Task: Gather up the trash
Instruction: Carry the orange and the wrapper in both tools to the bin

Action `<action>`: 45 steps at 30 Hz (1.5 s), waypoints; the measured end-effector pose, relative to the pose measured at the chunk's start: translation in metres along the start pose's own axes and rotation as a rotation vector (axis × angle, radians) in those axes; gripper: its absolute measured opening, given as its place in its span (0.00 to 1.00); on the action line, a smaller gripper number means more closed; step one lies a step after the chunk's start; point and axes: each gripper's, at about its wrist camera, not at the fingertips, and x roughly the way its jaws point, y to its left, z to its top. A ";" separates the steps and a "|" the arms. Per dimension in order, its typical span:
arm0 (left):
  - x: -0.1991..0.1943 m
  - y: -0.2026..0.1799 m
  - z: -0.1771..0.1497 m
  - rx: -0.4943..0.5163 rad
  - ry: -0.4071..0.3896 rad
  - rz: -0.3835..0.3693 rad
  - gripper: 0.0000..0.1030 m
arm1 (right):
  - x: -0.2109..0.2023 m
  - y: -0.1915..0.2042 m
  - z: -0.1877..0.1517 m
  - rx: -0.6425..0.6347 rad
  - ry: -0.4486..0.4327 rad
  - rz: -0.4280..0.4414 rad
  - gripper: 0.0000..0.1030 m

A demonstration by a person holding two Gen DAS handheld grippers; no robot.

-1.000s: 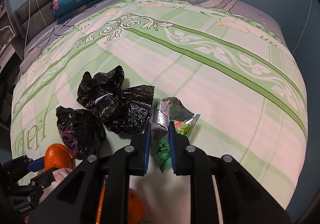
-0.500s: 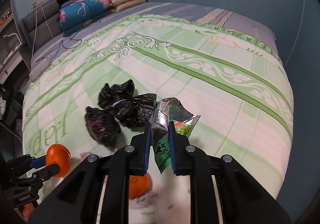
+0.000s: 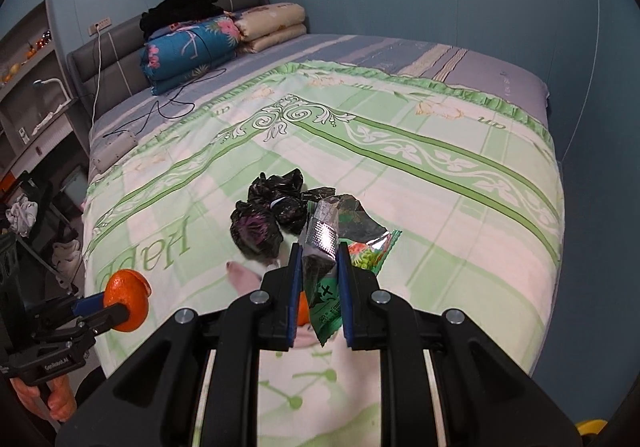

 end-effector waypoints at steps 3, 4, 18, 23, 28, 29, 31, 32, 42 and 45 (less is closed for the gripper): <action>-0.015 -0.011 -0.004 0.026 -0.017 0.003 0.34 | -0.015 -0.001 -0.007 0.001 -0.011 0.004 0.15; -0.021 -0.015 -0.005 0.034 -0.023 0.005 0.34 | -0.020 -0.002 -0.009 0.005 -0.014 0.007 0.15; -0.072 -0.068 -0.017 0.098 -0.087 -0.029 0.34 | -0.082 -0.017 -0.040 0.042 -0.072 0.048 0.15; -0.081 -0.095 -0.022 0.137 -0.103 -0.069 0.34 | -0.112 -0.030 -0.054 0.065 -0.106 0.044 0.15; -0.091 -0.122 -0.027 0.171 -0.121 -0.114 0.34 | -0.141 -0.045 -0.070 0.086 -0.132 0.014 0.15; -0.092 -0.128 -0.027 0.182 -0.125 -0.123 0.34 | -0.148 -0.049 -0.074 0.092 -0.137 0.004 0.15; -0.095 -0.141 -0.030 0.205 -0.133 -0.137 0.34 | -0.162 -0.057 -0.082 0.108 -0.154 -0.016 0.16; -0.097 -0.145 -0.030 0.214 -0.135 -0.143 0.34 | -0.166 -0.060 -0.084 0.115 -0.160 -0.021 0.16; -0.095 -0.204 -0.037 0.318 -0.128 -0.234 0.34 | -0.214 -0.105 -0.118 0.233 -0.215 -0.106 0.16; -0.093 -0.220 -0.040 0.337 -0.120 -0.261 0.34 | -0.223 -0.120 -0.126 0.269 -0.220 -0.127 0.16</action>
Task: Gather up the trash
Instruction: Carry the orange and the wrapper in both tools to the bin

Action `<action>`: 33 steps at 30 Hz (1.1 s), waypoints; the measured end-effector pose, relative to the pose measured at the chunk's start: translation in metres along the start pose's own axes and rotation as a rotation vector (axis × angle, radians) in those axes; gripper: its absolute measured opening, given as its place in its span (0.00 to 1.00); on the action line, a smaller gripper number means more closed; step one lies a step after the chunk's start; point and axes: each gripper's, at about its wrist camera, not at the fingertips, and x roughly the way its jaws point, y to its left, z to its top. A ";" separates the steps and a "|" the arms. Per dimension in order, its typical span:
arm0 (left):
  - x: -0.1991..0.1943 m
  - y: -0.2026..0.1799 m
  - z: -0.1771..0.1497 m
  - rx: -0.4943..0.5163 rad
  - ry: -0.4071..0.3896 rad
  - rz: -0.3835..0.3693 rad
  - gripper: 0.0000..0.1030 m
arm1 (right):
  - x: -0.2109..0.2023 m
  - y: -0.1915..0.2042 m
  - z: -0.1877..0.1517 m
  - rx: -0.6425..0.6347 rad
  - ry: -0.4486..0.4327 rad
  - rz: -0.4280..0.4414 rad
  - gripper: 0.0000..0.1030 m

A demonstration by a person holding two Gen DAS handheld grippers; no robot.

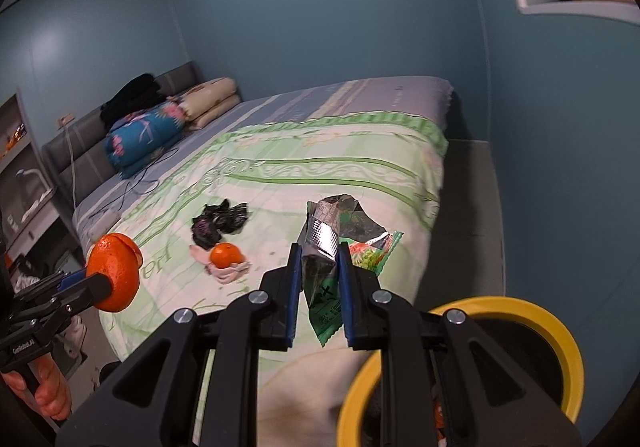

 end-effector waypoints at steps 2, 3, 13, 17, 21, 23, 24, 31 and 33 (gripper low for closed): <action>0.003 -0.010 0.001 0.011 0.002 -0.016 0.34 | -0.007 -0.010 -0.001 0.017 -0.011 -0.019 0.16; 0.005 -0.014 0.001 0.015 0.003 -0.024 0.34 | -0.011 -0.014 -0.001 0.024 -0.018 -0.026 0.16; 0.025 -0.053 0.000 0.047 0.031 -0.086 0.34 | -0.042 -0.048 -0.011 0.092 -0.080 -0.106 0.16; 0.033 -0.064 -0.001 0.059 0.047 -0.101 0.34 | -0.051 -0.057 -0.014 0.099 -0.101 -0.135 0.16; 0.039 -0.077 -0.002 0.078 0.065 -0.113 0.34 | -0.059 -0.062 -0.018 0.097 -0.115 -0.155 0.16; 0.043 -0.083 -0.003 0.085 0.077 -0.121 0.34 | -0.061 -0.066 -0.020 0.103 -0.115 -0.157 0.16; 0.045 -0.085 -0.003 0.087 0.082 -0.126 0.34 | -0.061 -0.068 -0.021 0.108 -0.115 -0.159 0.16; 0.060 -0.103 -0.012 0.115 0.110 -0.160 0.34 | -0.058 -0.085 -0.028 0.152 -0.088 -0.178 0.17; 0.065 -0.106 -0.014 0.119 0.123 -0.175 0.34 | -0.056 -0.088 -0.030 0.161 -0.082 -0.184 0.17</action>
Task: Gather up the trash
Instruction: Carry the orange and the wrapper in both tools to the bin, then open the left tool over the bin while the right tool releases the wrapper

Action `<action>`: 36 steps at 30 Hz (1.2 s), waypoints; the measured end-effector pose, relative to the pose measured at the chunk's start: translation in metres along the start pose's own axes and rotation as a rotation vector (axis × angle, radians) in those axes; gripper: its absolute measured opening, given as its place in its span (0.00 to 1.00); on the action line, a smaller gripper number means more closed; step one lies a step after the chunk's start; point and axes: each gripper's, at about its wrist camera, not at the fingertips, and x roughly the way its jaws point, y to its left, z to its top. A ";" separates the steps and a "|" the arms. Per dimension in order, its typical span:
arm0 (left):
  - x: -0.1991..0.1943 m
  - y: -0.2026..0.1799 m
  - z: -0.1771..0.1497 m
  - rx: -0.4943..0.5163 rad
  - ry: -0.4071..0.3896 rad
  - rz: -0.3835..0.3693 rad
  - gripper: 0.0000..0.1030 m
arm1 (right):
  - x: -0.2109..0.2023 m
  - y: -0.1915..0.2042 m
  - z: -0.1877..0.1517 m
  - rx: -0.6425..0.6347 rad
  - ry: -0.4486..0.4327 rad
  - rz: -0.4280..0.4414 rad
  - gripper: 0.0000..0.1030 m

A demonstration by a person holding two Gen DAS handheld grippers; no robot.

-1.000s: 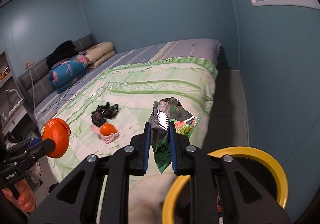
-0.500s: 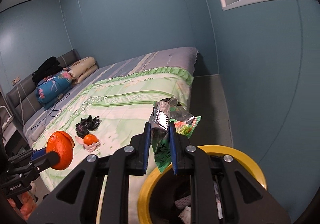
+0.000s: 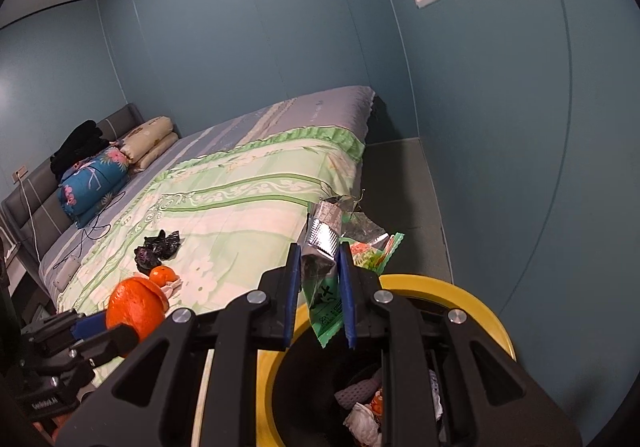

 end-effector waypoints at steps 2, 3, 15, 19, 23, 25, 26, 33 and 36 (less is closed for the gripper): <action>0.008 -0.001 -0.001 -0.001 0.018 -0.016 0.34 | 0.002 -0.003 -0.001 0.005 0.006 -0.007 0.18; 0.011 0.000 -0.002 -0.005 0.027 -0.023 0.34 | 0.003 -0.005 -0.002 0.009 0.008 -0.010 0.18; 0.054 -0.006 -0.015 -0.026 0.136 -0.091 0.34 | 0.014 -0.020 -0.009 0.049 0.047 -0.034 0.19; 0.064 -0.013 -0.021 -0.014 0.164 -0.100 0.34 | 0.020 -0.023 -0.012 0.061 0.071 -0.047 0.21; 0.073 -0.015 -0.023 -0.020 0.187 -0.115 0.34 | 0.023 -0.029 -0.014 0.074 0.089 -0.055 0.24; 0.076 -0.015 -0.026 -0.025 0.194 -0.118 0.34 | 0.024 -0.031 -0.015 0.081 0.094 -0.059 0.25; 0.076 -0.016 -0.027 -0.026 0.195 -0.121 0.34 | 0.024 -0.033 -0.016 0.085 0.096 -0.063 0.26; 0.077 -0.013 -0.031 -0.040 0.192 -0.135 0.43 | 0.025 -0.041 -0.016 0.124 0.093 -0.071 0.36; 0.072 -0.011 -0.029 -0.046 0.170 -0.131 0.55 | 0.024 -0.045 -0.016 0.142 0.089 -0.076 0.38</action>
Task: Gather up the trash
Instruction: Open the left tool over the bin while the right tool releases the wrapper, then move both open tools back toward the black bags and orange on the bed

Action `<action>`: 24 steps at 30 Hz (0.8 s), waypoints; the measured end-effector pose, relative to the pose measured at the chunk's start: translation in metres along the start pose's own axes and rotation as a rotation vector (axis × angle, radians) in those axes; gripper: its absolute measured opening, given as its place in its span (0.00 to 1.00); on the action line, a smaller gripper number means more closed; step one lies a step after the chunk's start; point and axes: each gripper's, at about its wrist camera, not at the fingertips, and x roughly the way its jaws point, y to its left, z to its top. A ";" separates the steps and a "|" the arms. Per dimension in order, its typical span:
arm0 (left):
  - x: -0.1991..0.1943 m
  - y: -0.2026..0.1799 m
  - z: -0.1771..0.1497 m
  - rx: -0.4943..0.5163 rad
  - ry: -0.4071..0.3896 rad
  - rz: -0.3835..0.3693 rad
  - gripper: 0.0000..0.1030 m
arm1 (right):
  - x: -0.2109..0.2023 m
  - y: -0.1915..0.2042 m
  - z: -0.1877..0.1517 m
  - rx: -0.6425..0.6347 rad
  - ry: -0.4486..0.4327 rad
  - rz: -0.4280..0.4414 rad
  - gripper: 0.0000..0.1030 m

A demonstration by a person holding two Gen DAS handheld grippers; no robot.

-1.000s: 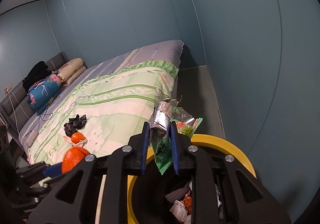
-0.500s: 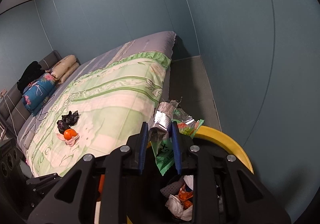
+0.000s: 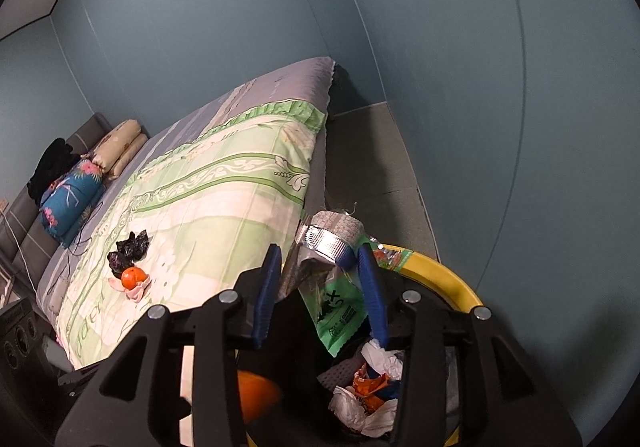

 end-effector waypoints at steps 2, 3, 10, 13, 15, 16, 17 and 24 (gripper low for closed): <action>-0.003 0.001 0.001 -0.004 -0.005 -0.001 0.56 | -0.001 -0.003 0.001 0.009 -0.003 -0.001 0.41; -0.004 0.002 0.002 -0.006 -0.008 0.002 0.57 | -0.001 -0.003 0.001 0.012 -0.005 -0.002 0.44; -0.006 0.013 0.003 -0.037 -0.018 0.015 0.60 | -0.005 -0.006 0.003 0.031 -0.014 0.003 0.54; -0.007 0.017 0.003 -0.044 -0.023 0.020 0.60 | -0.005 -0.004 0.004 0.024 -0.018 0.002 0.54; -0.009 0.018 0.004 -0.048 -0.028 0.022 0.60 | -0.006 -0.003 0.006 0.022 -0.017 0.006 0.54; -0.009 0.018 0.004 -0.048 -0.031 0.023 0.60 | -0.006 -0.003 0.006 0.021 -0.018 0.007 0.54; -0.010 0.020 0.004 -0.049 -0.035 0.025 0.60 | -0.006 -0.002 0.007 0.019 -0.019 0.007 0.54; -0.025 0.039 0.004 -0.074 -0.072 0.069 0.64 | 0.001 0.008 0.010 -0.006 -0.006 0.025 0.54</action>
